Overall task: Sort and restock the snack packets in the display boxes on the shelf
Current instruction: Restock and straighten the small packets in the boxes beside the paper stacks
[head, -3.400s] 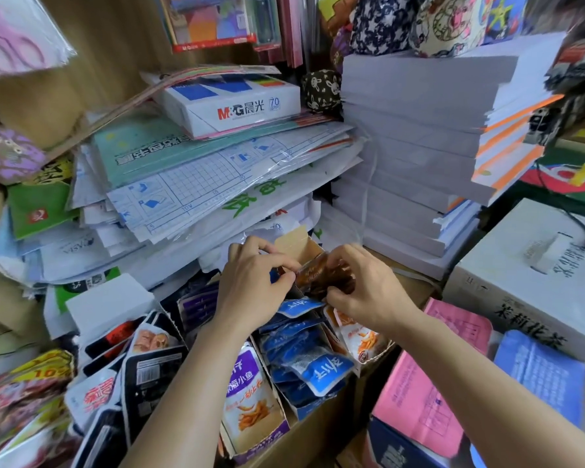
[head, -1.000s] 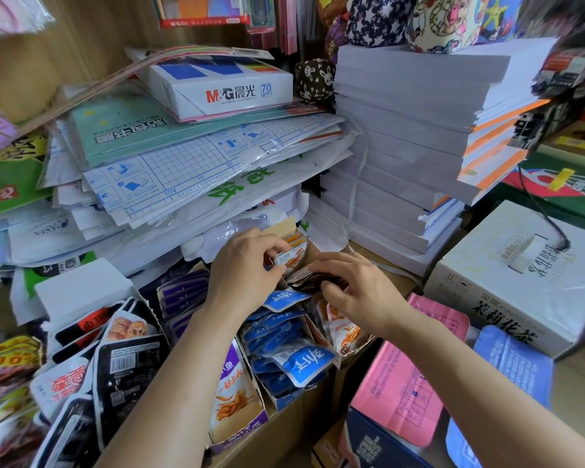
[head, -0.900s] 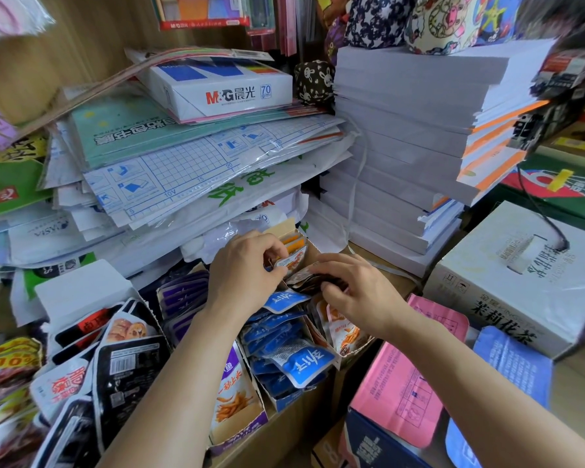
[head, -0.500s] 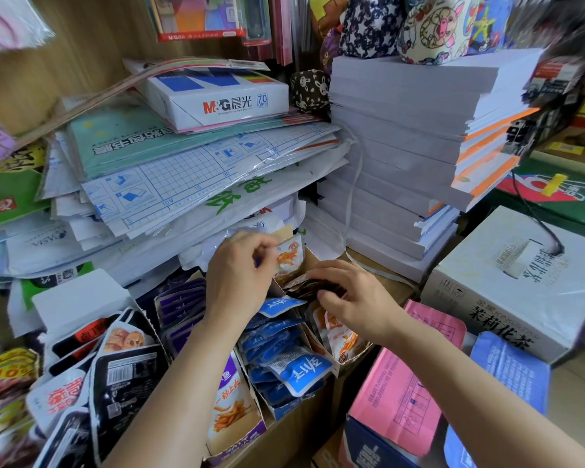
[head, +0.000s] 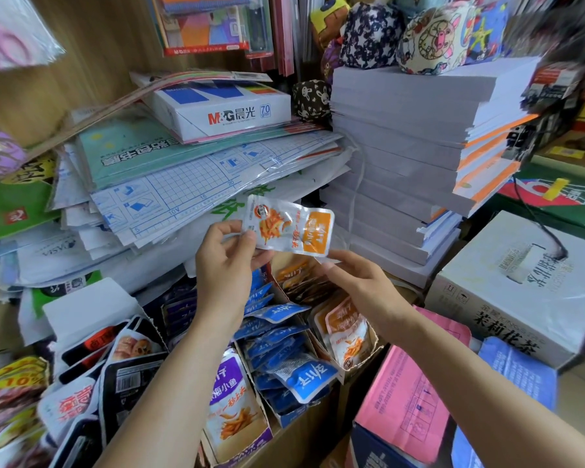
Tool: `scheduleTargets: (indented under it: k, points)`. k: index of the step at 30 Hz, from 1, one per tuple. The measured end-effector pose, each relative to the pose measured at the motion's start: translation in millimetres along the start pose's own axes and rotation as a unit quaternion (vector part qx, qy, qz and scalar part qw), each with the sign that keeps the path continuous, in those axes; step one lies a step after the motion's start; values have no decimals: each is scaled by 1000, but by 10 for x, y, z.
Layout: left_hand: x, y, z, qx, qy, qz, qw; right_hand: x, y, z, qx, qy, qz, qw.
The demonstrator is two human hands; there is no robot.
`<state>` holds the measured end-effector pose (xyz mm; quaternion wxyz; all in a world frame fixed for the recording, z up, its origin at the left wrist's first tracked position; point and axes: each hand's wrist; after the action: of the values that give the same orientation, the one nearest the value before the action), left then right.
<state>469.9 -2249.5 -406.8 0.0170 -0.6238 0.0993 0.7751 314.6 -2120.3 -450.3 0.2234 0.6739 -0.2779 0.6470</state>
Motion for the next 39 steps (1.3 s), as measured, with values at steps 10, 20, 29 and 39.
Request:
scheduleTargets:
  k: [10, 20, 29, 39]
  points:
    - [226, 2, -101, 112, 414, 211, 878, 39, 96, 32, -128, 112, -14, 985]
    - [244, -59, -72, 185, 591, 289, 730, 192, 122, -78, -193, 33, -161, 967]
    - [274, -121, -90, 222, 536, 315, 751, 223, 167, -114, -164, -177, -266, 933]
    - [224, -145, -201, 213, 461, 265, 820, 178, 123, 79, -128, -240, -291, 917]
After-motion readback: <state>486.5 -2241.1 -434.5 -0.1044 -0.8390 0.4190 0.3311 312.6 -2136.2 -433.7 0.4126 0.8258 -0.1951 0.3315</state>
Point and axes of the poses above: each hand's wrist, its own y-axis towards the middle knuckle, its own z-axis out of the palm, x = y × z, and after that the axes turned 12 degrees about -x, right-handed
